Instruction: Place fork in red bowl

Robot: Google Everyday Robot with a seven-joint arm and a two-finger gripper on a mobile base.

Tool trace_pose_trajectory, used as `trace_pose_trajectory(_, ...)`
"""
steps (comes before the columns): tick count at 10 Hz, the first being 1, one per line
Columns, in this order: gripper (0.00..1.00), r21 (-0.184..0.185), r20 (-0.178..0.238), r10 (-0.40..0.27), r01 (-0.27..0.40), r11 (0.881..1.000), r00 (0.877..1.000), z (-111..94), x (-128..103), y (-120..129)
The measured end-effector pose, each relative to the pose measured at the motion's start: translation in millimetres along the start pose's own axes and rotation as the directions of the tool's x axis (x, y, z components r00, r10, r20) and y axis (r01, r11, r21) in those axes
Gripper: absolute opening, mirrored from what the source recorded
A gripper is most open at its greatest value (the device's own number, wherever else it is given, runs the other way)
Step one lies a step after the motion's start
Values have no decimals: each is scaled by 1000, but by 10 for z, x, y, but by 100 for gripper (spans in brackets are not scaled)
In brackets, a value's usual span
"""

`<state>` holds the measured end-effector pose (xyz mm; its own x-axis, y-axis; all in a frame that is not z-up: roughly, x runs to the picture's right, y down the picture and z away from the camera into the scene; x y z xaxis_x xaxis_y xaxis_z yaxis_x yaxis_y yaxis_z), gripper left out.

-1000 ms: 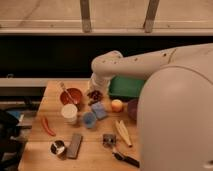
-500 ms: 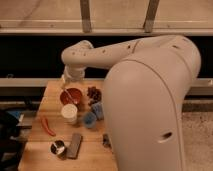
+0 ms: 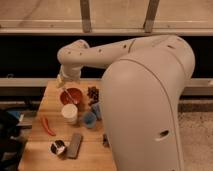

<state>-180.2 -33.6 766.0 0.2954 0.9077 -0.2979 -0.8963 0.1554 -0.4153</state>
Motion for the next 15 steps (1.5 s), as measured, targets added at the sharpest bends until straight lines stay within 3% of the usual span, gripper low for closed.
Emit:
trace_pose_trajectory(3,70,-6,4,54,-54,999,999,176,218,-254)
trace_pose_trajectory(5,70,-44,4,66,-66,997,998,388,222,-264)
trace_pose_trajectory(10,70,-160,-15,40,-42,986,999,1055,-216,56)
trace_pose_trajectory(12,70,-209,-31,27,-33,977,999,1375,-272,94)
trace_pose_trajectory(15,70,-236,-47,33,-43,971,998,1517,-260,62)
